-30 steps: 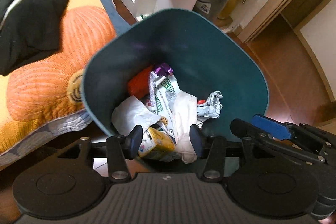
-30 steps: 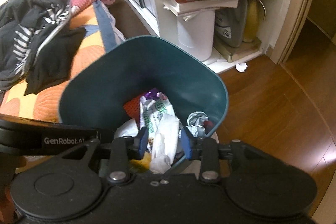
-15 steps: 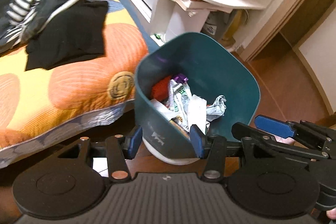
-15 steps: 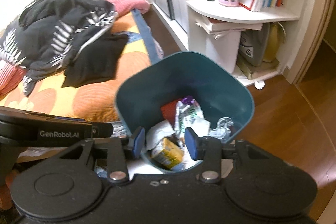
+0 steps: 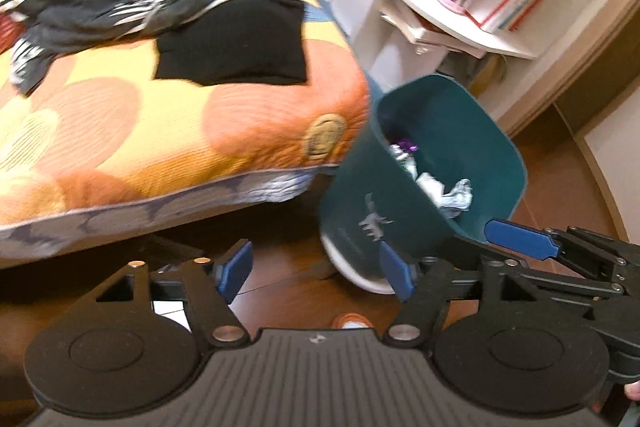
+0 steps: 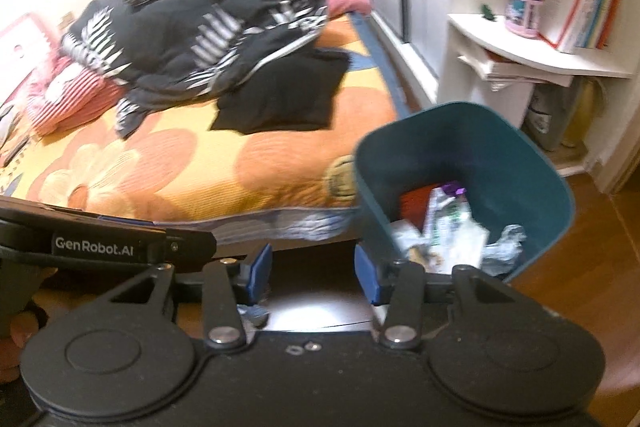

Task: Collect trash
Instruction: 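Move both tools back under the bed toward the wrapper and clear tray, then close left tool on green-printed wrapper while right tool grasps clear plastic tray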

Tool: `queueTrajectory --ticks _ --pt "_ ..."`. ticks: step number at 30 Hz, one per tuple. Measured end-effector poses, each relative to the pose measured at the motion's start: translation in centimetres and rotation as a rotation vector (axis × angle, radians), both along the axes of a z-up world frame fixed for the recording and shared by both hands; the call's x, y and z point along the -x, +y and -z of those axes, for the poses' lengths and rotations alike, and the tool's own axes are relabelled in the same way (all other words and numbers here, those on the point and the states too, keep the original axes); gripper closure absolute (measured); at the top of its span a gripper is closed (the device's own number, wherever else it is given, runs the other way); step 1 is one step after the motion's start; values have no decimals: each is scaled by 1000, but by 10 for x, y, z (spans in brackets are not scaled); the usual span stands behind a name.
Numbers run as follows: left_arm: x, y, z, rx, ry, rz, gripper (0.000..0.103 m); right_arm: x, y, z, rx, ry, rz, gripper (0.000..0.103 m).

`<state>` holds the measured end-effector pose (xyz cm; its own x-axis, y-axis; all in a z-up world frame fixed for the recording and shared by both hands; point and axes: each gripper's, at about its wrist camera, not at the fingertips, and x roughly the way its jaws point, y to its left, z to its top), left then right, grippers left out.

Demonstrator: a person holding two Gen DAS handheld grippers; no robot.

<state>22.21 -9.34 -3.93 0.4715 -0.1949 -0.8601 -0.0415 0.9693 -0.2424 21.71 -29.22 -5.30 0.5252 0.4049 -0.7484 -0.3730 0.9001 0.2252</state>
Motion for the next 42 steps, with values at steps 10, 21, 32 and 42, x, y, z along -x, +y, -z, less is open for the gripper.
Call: queueTrajectory --ticks 10,21,32,42 --pt "31 79 36 28 40 -183 21 11 67 29 2 46 -117 52" --pt "34 162 127 87 153 -386 15 -7 139 114 77 96 -230 51" --pt "8 202 254 124 323 -539 15 -60 196 230 228 186 -374 51" --pt "-21 206 362 136 469 -538 15 -104 229 325 280 247 -427 52"
